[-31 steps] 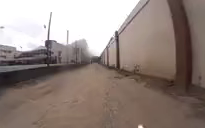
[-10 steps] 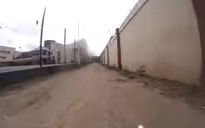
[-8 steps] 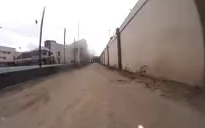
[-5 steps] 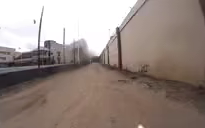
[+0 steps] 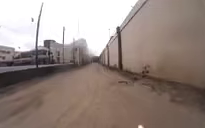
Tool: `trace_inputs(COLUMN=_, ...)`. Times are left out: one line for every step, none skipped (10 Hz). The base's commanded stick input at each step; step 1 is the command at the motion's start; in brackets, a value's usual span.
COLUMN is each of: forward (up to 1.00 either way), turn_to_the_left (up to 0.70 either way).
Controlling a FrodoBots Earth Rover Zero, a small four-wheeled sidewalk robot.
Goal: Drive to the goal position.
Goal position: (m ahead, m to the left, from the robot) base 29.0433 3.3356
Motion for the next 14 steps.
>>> trace_inputs(forward=0.3, turn_to_the_left=0.0)
trace_inputs(forward=0.3, turn_to_the_left=0.0)
trace_inputs(forward=0.3, turn_to_the_left=0.0)
trace_inputs(forward=0.3, turn_to_the_left=0.0)
trace_inputs(forward=0.3, turn_to_the_left=0.0)
trace_inputs(forward=0.3, turn_to_the_left=0.0)
trace_inputs(forward=0.3, turn_to_the_left=0.0)
trace_inputs(forward=0.3, turn_to_the_left=0.0)
trace_inputs(forward=0.3, turn_to_the_left=0.0)
trace_inputs(forward=0.3, turn_to_the_left=0.0)
trace_inputs(forward=0.3, turn_to_the_left=0.0)
trace_inputs(forward=0.3, turn_to_the_left=0.0)
trace_inputs(forward=0.3, turn_to_the_left=0.0)
trace_inputs(forward=0.3, turn_to_the_left=0.0)
